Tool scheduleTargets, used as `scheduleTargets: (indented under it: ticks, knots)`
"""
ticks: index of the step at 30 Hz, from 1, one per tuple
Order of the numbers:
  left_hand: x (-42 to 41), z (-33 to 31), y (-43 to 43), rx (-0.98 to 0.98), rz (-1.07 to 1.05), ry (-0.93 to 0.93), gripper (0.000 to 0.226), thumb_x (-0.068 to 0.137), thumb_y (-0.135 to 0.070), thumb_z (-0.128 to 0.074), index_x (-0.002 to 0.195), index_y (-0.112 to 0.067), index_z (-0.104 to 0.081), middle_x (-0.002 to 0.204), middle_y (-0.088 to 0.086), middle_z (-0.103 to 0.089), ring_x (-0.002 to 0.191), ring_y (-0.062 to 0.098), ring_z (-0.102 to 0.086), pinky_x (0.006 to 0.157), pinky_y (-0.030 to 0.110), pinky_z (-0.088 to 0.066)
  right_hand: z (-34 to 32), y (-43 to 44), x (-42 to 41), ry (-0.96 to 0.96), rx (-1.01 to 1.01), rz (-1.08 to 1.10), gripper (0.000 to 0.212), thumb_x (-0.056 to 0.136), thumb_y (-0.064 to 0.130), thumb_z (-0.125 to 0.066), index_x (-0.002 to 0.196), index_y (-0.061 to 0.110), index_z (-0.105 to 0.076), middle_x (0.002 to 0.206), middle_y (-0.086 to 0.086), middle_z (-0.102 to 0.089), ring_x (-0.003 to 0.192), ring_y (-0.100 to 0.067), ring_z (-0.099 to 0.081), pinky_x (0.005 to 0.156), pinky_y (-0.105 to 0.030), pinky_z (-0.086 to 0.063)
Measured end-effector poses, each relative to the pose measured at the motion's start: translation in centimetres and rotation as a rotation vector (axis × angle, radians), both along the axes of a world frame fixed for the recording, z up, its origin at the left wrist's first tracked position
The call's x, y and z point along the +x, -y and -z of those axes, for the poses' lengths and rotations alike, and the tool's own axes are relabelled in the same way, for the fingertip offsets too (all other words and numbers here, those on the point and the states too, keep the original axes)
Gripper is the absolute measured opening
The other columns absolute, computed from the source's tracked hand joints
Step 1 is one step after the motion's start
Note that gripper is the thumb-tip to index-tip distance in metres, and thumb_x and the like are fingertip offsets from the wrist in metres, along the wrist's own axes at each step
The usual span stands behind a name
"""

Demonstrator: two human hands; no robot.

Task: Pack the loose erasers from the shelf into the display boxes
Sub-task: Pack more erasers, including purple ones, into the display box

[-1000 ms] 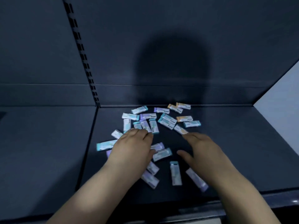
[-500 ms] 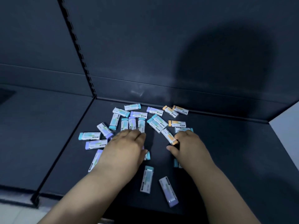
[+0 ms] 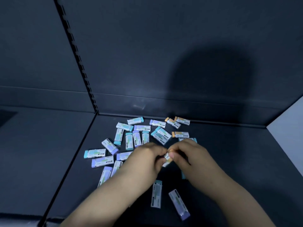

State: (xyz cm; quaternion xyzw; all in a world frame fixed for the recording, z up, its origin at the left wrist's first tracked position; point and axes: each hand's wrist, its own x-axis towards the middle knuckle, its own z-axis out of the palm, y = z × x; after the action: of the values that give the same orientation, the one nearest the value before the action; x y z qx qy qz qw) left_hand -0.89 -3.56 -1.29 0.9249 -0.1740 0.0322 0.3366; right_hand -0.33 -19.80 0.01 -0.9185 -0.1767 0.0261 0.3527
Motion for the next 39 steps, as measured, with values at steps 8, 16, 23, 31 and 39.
scheduleTargets:
  ticks: [8, 16, 23, 31, 39]
  knots:
    - [0.7, 0.5, -1.4, -0.008, -0.133, -0.171, 0.004, 0.088, -0.026, -0.058, 0.088, -0.023, -0.055, 0.080, -0.006, -0.062, 0.074, 0.012, -0.056, 0.063, 0.018, -0.039, 1.0, 0.0, 3.8, -0.077, 0.019, 0.100, 0.017, 0.085, 0.026, -0.063, 0.102, 0.023, -0.064, 0.097, 0.007, -0.062, 0.086, -0.004, -0.057, 0.075, -0.010, -0.040]
    - [0.7, 1.4, -3.1, 0.153, -0.302, -0.249, 0.042, 0.094, -0.024, -0.049, 0.135, -0.024, -0.041, 0.102, 0.003, -0.063, 0.092, 0.020, -0.061, 0.078, 0.026, -0.047, 4.1, 0.2, 9.6, -0.017, -0.538, 0.211, 0.023, 0.088, 0.023, -0.053, 0.106, 0.013, -0.062, 0.115, -0.008, -0.054, 0.109, -0.029, -0.051, 0.089, -0.035, -0.045]
    - [0.4, 1.4, -4.2, 0.289, -0.298, -0.190, 0.033, 0.095, -0.024, -0.045, 0.128, -0.025, -0.049, 0.121, -0.002, -0.043, 0.106, 0.020, -0.056, 0.087, 0.029, -0.046, 2.9, -0.2, 9.3, 0.112, -0.456, 0.286, 0.025, 0.095, 0.034, -0.042, 0.108, 0.022, -0.059, 0.105, -0.002, -0.064, 0.099, -0.024, -0.056, 0.078, -0.032, -0.041]
    - [0.6, 0.3, -5.0, 0.389, 0.012, -0.214, 0.075, 0.084, -0.048, -0.060, 0.146, -0.035, -0.020, 0.151, -0.019, -0.017, 0.137, 0.007, -0.016, 0.112, 0.024, -0.018, 1.7, -0.6, 6.2, -0.493, 0.565, 0.276, 0.014, 0.092, 0.005, -0.051, 0.100, 0.008, -0.062, 0.082, -0.006, -0.066, 0.060, -0.010, -0.061, 0.060, -0.024, -0.053]
    - [1.2, 0.7, -4.6, 0.346, 0.015, -0.228, 0.075, 0.085, -0.029, -0.065, 0.147, -0.030, -0.021, 0.149, -0.012, -0.024, 0.137, 0.010, -0.020, 0.111, 0.020, -0.017, 3.6, -1.4, 4.5, -0.292, -0.098, 0.165, 0.015, 0.089, 0.020, -0.057, 0.101, 0.021, -0.066, 0.101, 0.006, -0.062, 0.082, -0.008, -0.061, 0.079, -0.018, -0.046]
